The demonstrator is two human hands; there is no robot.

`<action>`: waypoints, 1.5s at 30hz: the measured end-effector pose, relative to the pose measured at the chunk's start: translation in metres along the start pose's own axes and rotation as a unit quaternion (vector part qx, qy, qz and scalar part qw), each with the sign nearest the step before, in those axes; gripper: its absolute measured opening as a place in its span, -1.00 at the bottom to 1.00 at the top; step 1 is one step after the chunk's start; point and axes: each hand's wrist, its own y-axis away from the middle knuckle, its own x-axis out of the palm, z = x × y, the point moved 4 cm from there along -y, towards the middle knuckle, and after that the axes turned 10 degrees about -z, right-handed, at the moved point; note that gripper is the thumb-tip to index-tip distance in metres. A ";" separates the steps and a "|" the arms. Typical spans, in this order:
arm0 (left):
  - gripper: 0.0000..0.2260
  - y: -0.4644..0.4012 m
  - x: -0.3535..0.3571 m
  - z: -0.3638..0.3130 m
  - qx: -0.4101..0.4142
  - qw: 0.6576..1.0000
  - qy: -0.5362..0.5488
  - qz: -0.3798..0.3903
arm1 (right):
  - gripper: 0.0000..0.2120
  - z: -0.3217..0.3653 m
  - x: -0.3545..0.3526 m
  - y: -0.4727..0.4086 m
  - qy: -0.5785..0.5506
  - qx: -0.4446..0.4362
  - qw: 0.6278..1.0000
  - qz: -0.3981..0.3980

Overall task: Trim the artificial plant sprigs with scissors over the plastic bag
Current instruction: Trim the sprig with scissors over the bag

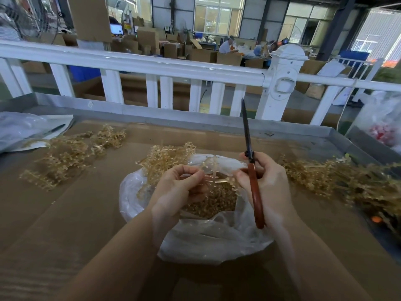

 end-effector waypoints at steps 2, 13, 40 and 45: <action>-0.91 0.000 -0.001 0.000 0.002 1.000 0.018 -0.016 | -0.74 -0.002 -0.003 0.002 -0.016 0.008 1.000 -0.012; -0.91 0.002 0.003 0.000 -0.012 0.992 0.123 -0.034 | -0.74 -0.015 0.001 0.016 -0.022 0.045 0.999 0.015; -0.91 0.010 0.002 0.012 0.067 0.994 0.070 0.058 | -0.69 -0.018 -0.004 0.014 -0.163 0.162 0.973 -0.020; -0.88 0.004 -0.006 0.014 0.081 0.996 -0.037 -0.017 | -0.67 -0.015 -0.005 0.013 -0.177 0.136 0.974 -0.020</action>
